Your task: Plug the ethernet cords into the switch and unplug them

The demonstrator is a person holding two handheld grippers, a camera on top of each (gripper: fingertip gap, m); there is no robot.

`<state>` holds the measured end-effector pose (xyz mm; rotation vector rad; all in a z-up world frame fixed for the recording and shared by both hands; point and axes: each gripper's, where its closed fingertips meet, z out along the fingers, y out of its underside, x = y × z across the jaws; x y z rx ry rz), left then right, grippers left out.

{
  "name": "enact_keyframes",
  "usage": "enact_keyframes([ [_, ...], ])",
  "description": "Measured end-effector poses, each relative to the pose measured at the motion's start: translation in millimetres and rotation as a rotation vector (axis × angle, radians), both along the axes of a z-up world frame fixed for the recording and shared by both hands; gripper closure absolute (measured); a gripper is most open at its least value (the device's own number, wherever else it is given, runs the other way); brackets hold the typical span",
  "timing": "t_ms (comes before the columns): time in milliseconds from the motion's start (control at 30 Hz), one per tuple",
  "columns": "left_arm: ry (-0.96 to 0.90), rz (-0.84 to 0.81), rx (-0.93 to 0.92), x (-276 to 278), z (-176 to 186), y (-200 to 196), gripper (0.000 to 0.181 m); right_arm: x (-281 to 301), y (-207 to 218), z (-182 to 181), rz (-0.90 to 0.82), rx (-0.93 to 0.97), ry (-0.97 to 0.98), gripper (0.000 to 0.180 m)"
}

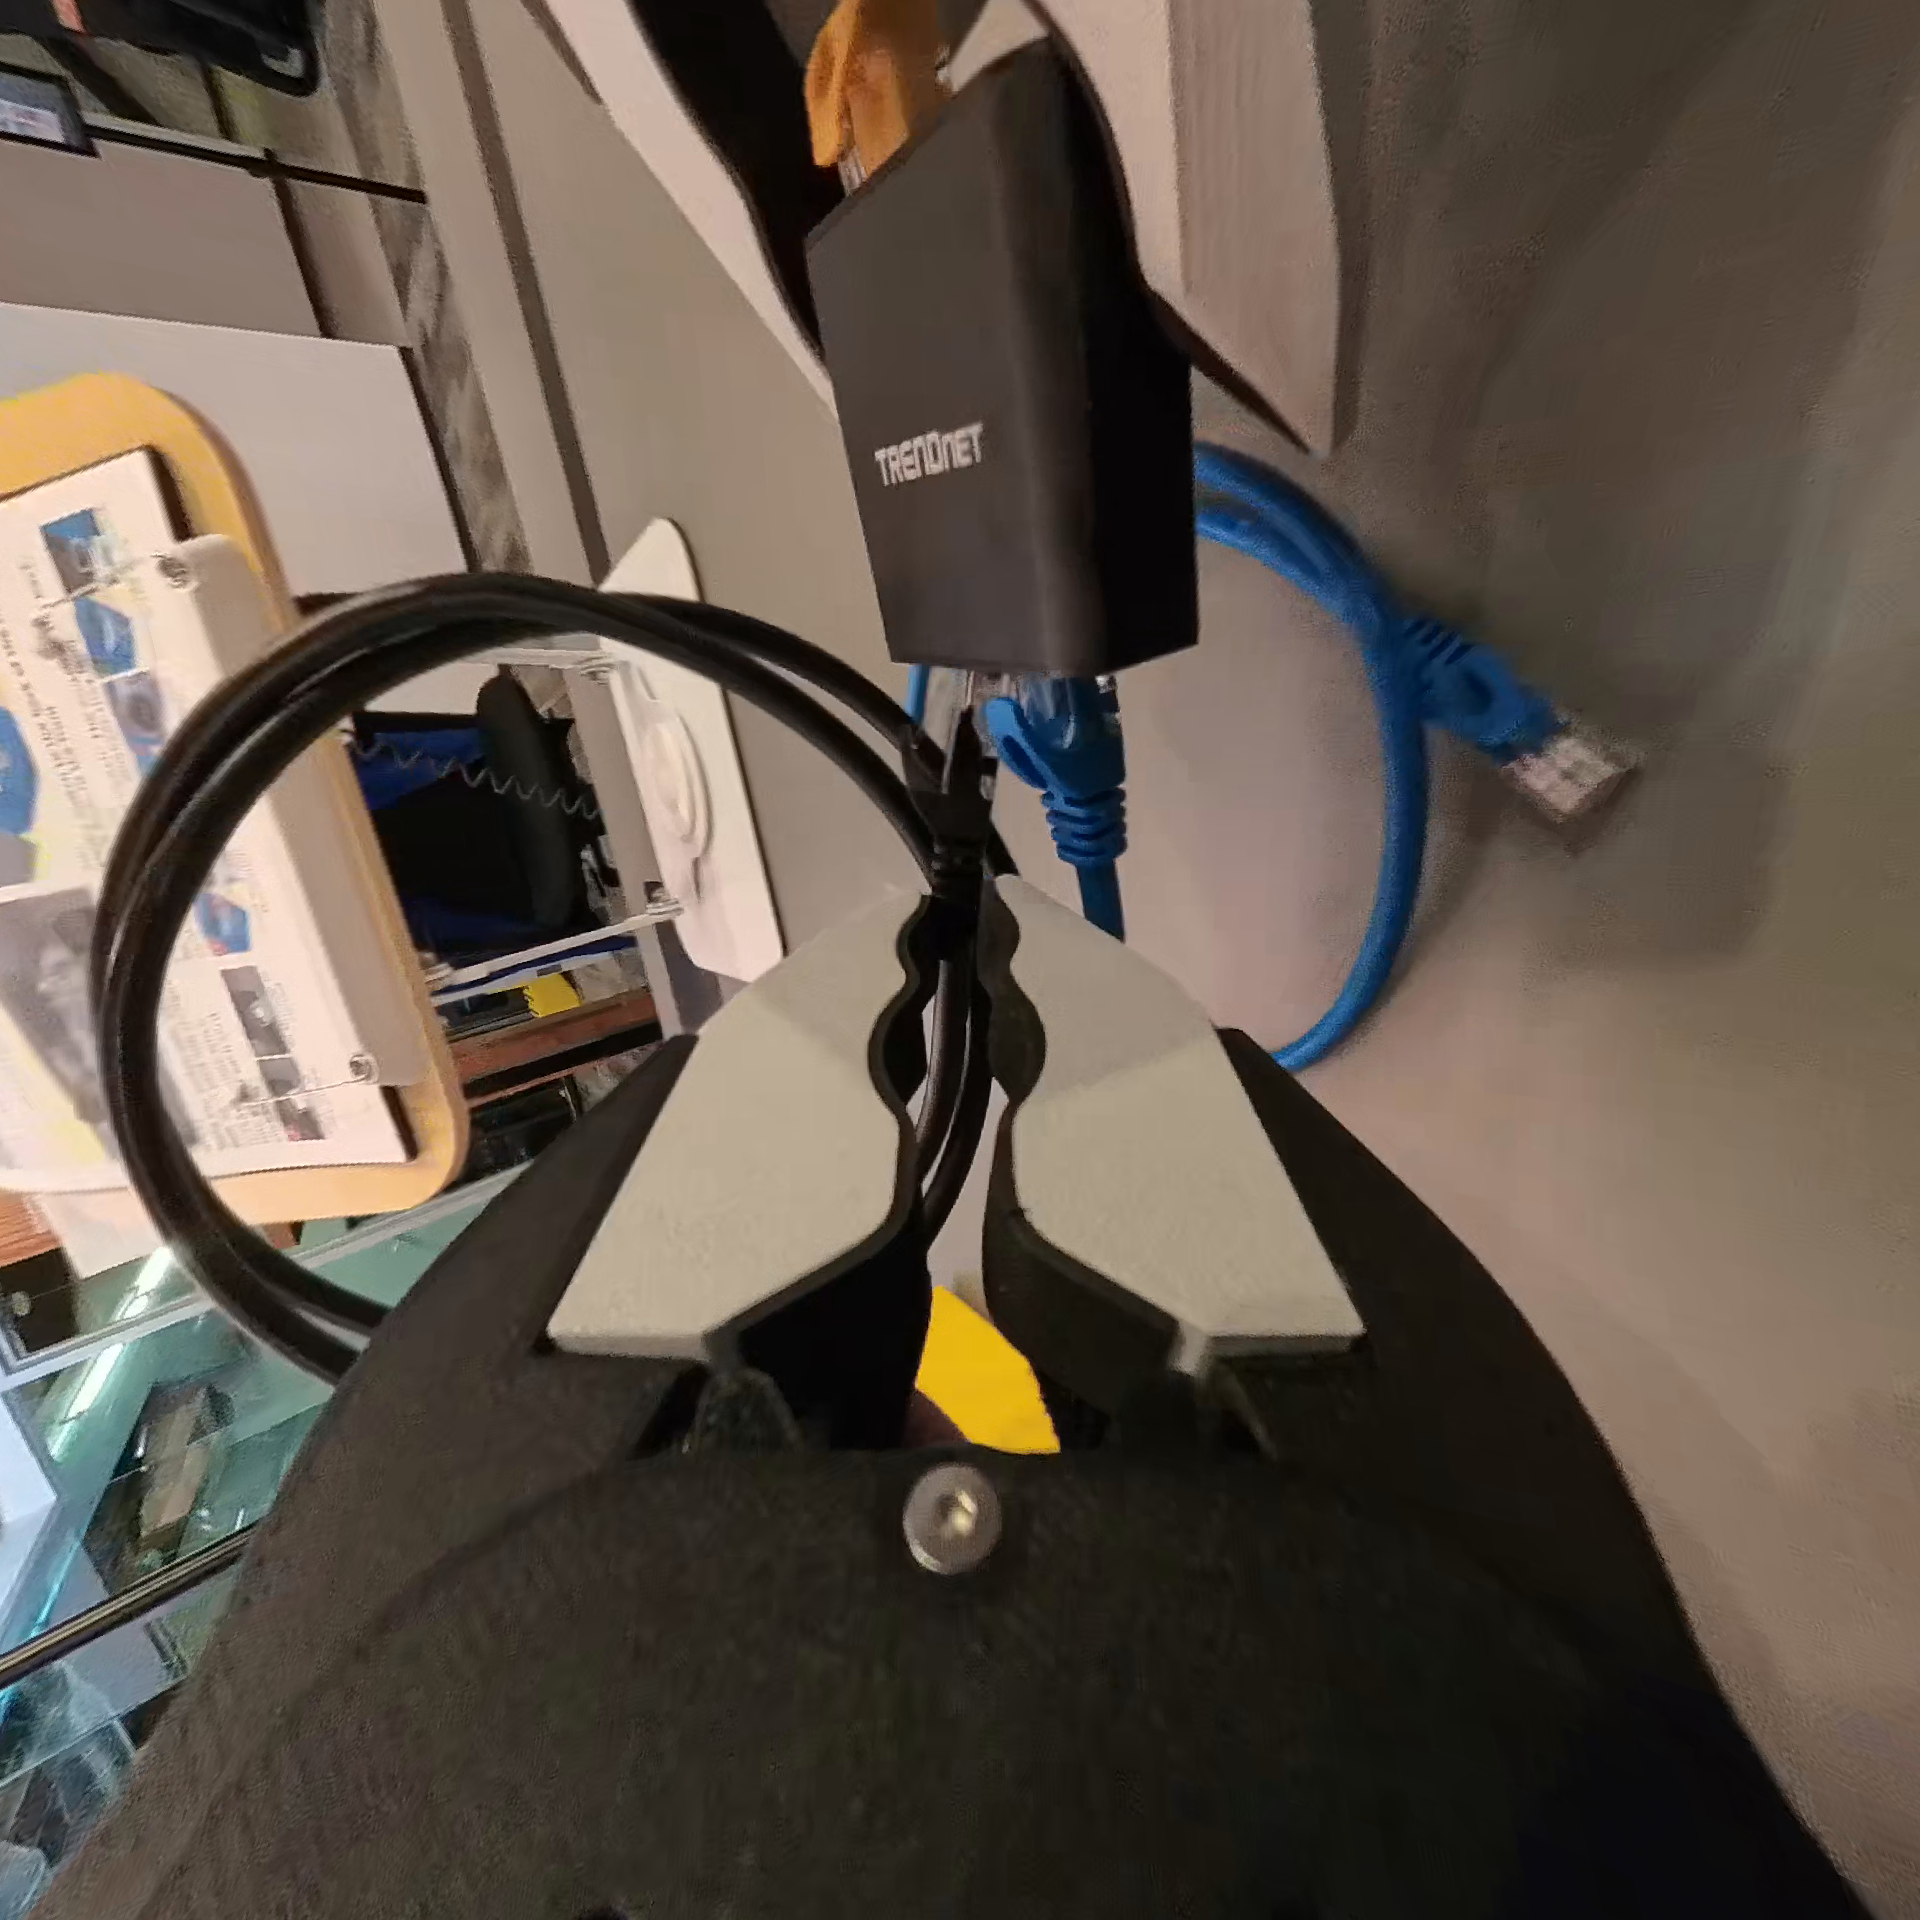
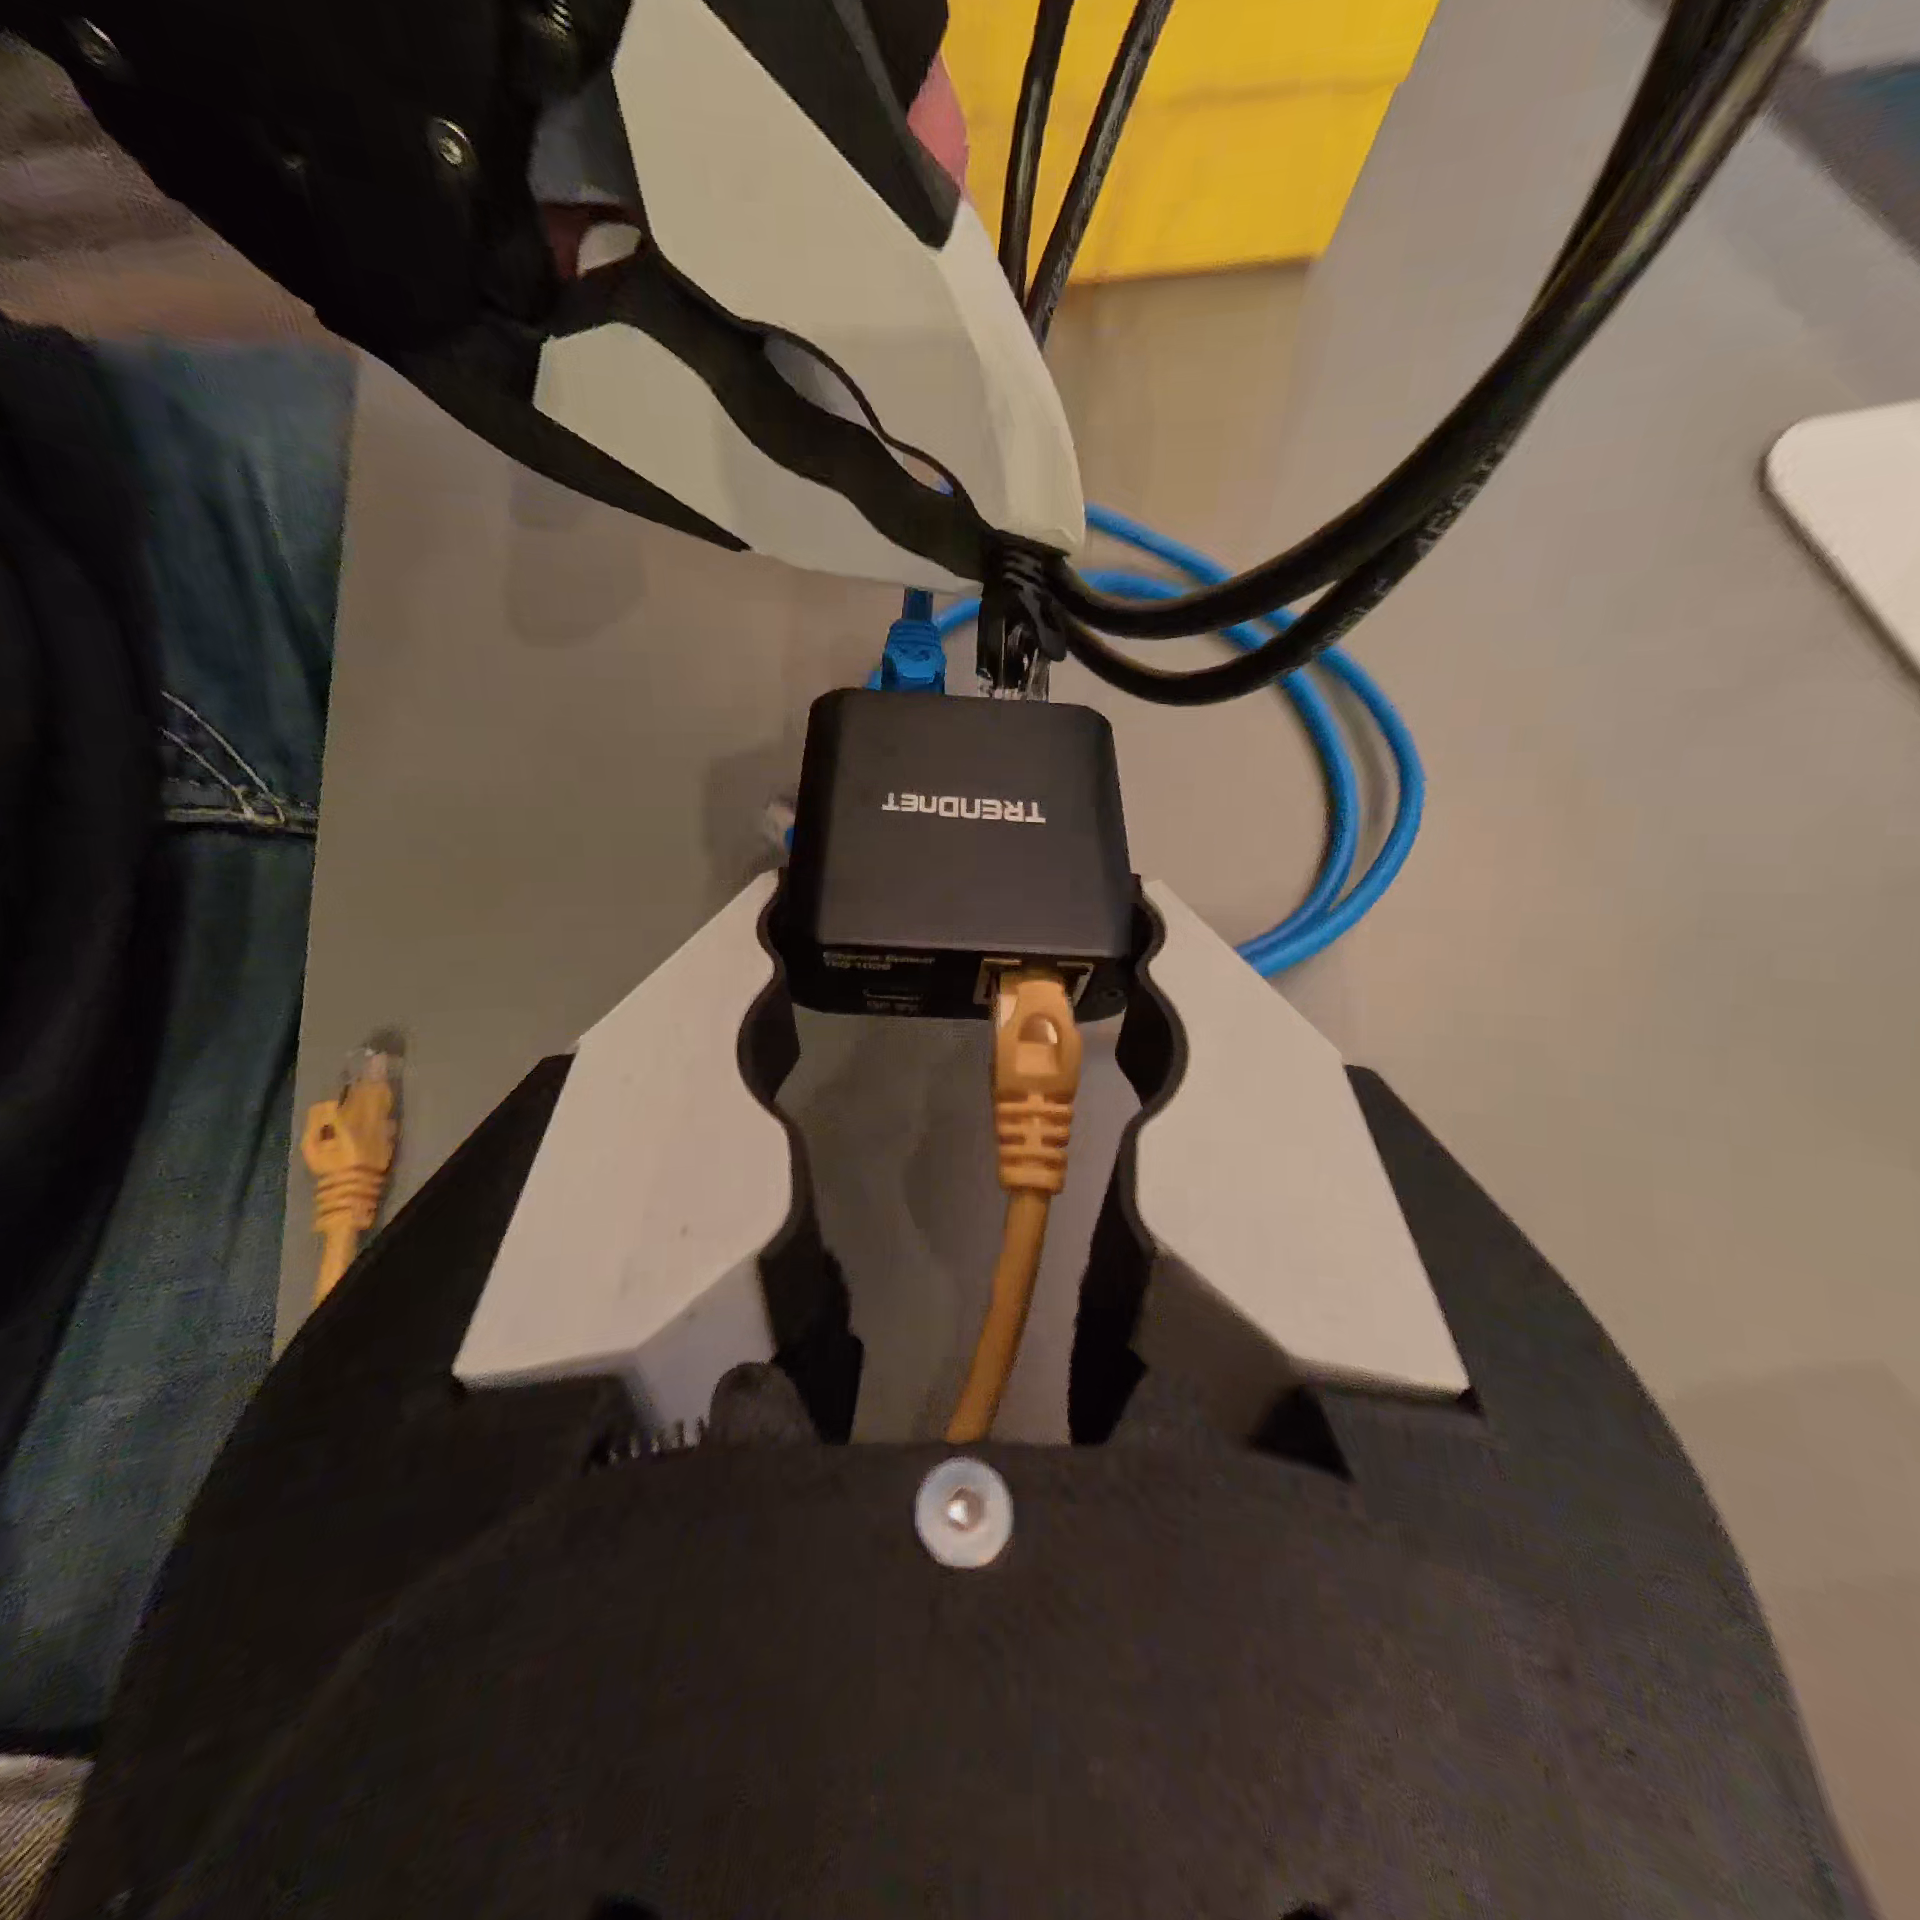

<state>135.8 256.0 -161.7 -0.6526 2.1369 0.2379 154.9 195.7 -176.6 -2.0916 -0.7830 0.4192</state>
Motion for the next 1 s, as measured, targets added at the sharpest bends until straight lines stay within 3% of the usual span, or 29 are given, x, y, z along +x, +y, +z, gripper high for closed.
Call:
enact_keyframes([
  [200,0.048,-0.01,0.027,-2.7,-26.7,-7.3,0.174,10.5,-10.6,-32.5,0.0,-0.15,-0.288,0.119],
  [367,0.057,0.007,0.014,-0.6,-38.7,-7.0,0.174,11.5,-12.8,-46.3,0.024,-0.183,-0.376,0.119],
  [700,-0.121,-0.02,0.016,9.8,-14.2,-9.0,0.174,10.1,-10.3,-21.7,0.026,-0.125,0.008,0.12],
  [833,-0.168,-0.022,-0.005,10.4,-6.2,-9.4,0.173,10.3,-9.5,-12.1,0.021,-0.103,0.054,0.119],
  [1000,-0.031,0.0,-0.048,1.9,-28.2,-6.0,0.172,9.8,-11.4,-32.5,0.022,-0.145,-0.049,0.12],
])
